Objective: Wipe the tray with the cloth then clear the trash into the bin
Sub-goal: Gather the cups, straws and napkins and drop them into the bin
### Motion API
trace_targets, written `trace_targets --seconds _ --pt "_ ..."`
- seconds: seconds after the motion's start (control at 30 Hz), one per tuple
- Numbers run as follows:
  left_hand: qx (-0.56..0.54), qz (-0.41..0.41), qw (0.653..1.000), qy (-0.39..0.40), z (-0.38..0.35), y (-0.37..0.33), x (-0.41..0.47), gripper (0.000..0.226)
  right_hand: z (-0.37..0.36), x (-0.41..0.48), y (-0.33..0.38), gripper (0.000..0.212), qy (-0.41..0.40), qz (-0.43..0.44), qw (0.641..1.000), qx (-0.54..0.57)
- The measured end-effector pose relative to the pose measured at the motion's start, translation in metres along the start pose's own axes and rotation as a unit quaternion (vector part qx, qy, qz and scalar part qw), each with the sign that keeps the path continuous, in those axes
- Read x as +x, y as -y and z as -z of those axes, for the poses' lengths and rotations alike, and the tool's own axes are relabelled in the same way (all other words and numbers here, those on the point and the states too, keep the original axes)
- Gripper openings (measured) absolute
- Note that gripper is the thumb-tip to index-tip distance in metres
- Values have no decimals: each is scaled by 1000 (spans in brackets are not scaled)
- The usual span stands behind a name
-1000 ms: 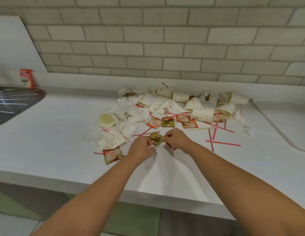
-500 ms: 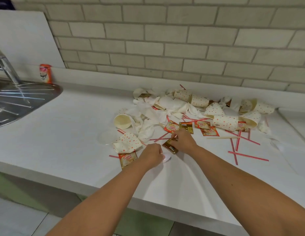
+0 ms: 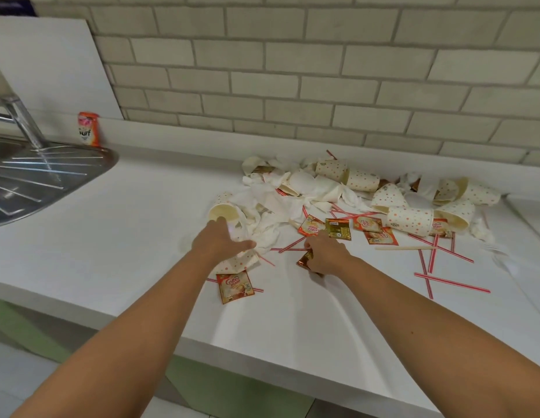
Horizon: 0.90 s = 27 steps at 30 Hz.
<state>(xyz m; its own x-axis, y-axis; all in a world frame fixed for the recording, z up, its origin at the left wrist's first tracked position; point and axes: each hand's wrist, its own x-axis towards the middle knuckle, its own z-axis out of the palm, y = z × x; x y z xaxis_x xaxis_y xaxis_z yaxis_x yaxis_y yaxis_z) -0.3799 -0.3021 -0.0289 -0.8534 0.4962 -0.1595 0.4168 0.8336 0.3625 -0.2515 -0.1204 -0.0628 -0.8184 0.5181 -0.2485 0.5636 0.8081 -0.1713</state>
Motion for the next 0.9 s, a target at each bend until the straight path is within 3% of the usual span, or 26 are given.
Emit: trace_targets --seconds 0.23,0.47,0.6,0.9 --pt "5 27 997 66 -4 14 -10 82 0 -1 1 42 24 6 1000 -6" --pt "-66 49 995 59 -5 6 -11 80 -1 -4 -5 33 25 -8 1000 -13" --pt "-126 57 989 43 -1 2 -7 64 -1 -10 -10 34 12 -14 1000 -9" --pt "-158 -16 986 52 4 -58 -16 49 24 -50 -53 45 -24 -44 983 177"
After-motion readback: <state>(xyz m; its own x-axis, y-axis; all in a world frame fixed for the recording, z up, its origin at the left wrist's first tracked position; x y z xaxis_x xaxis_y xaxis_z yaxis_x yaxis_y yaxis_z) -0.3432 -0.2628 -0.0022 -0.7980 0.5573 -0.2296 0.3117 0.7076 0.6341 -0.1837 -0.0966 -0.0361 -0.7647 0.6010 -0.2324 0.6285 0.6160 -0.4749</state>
